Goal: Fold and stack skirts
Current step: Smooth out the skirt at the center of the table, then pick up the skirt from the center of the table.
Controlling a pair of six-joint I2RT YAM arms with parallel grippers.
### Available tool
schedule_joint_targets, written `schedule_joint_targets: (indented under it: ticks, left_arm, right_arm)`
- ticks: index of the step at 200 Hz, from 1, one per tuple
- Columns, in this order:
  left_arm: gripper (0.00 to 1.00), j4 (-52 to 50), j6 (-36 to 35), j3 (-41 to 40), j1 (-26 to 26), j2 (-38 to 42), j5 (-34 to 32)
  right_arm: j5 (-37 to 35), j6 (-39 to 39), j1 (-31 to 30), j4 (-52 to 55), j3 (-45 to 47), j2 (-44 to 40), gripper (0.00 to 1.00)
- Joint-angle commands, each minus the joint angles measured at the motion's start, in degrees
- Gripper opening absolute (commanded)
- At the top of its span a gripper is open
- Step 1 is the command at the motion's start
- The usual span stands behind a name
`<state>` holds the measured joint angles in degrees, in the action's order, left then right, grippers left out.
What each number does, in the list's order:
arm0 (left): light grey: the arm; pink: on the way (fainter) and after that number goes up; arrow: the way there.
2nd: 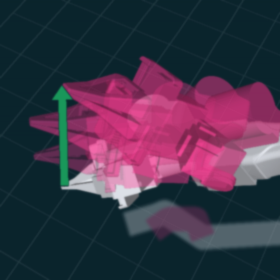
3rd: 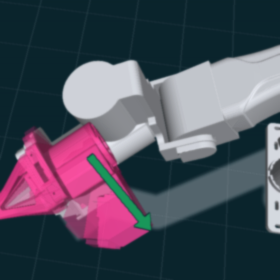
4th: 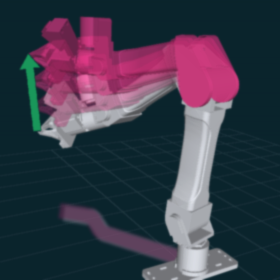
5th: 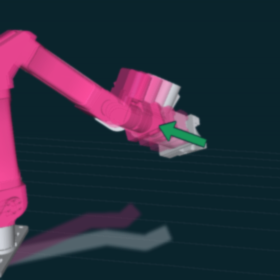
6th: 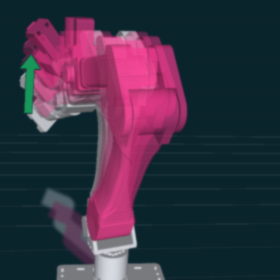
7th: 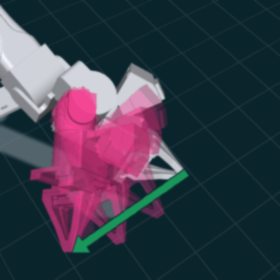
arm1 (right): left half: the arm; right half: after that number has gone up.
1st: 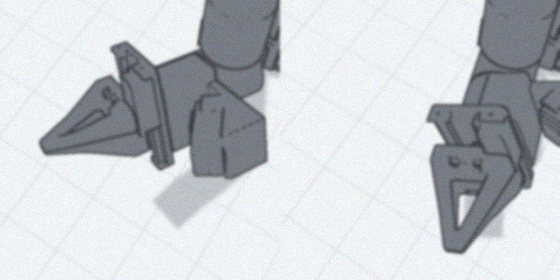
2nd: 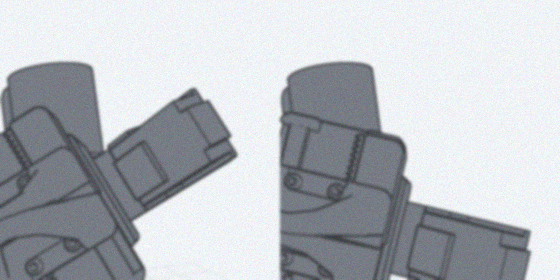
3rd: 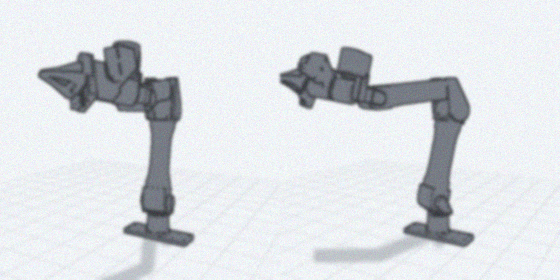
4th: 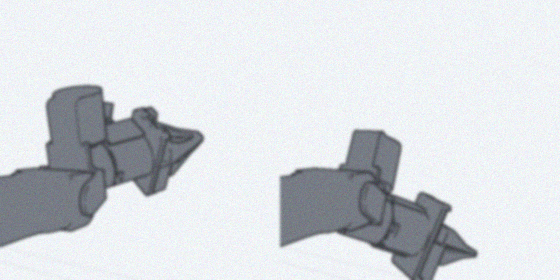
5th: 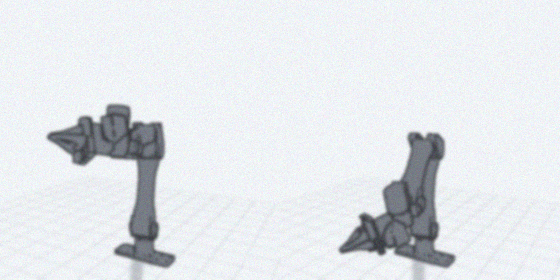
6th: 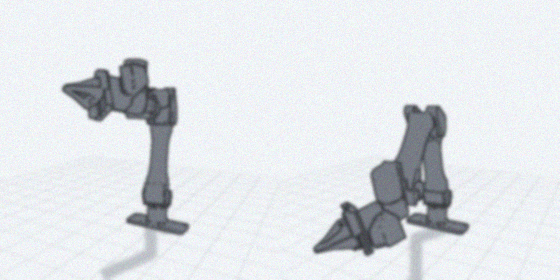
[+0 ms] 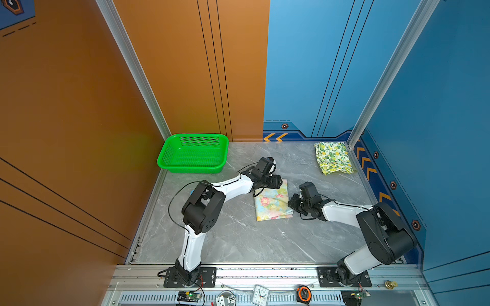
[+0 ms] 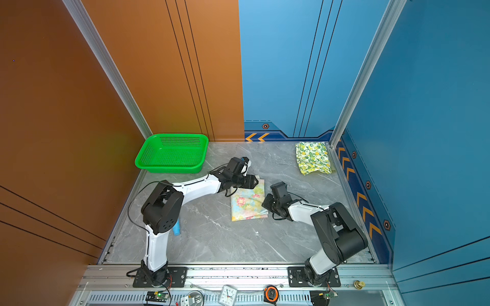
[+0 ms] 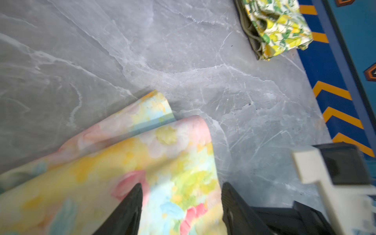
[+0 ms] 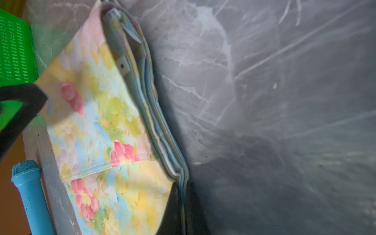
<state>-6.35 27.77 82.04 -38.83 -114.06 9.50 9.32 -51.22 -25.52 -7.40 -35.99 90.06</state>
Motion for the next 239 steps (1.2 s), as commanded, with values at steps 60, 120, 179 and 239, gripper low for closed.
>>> schedule_joint_targets:
  ticks: [60,120,179,239]
  left_arm:
    - [0.62,-8.8,-5.8,-7.8,-1.9,3.1,-11.3]
    - [0.61,-10.9,-7.7,-5.4,-2.0,-4.0,-13.6]
    - [0.60,-10.8,-7.7,-7.0,-1.8,-3.7,-12.9]
    - [0.60,-10.8,-7.4,-7.5,-1.7,-2.9,-12.3]
  right_arm:
    - [-2.4,-1.6,-2.8,1.6,-2.0,3.8,0.00]
    - [-4.1,-0.4,-4.5,4.9,-4.4,3.0,0.04]
    - [0.0,7.5,1.6,10.1,-8.7,0.2,0.60]
    - [13.7,9.6,6.8,4.3,-13.1,9.6,0.71]
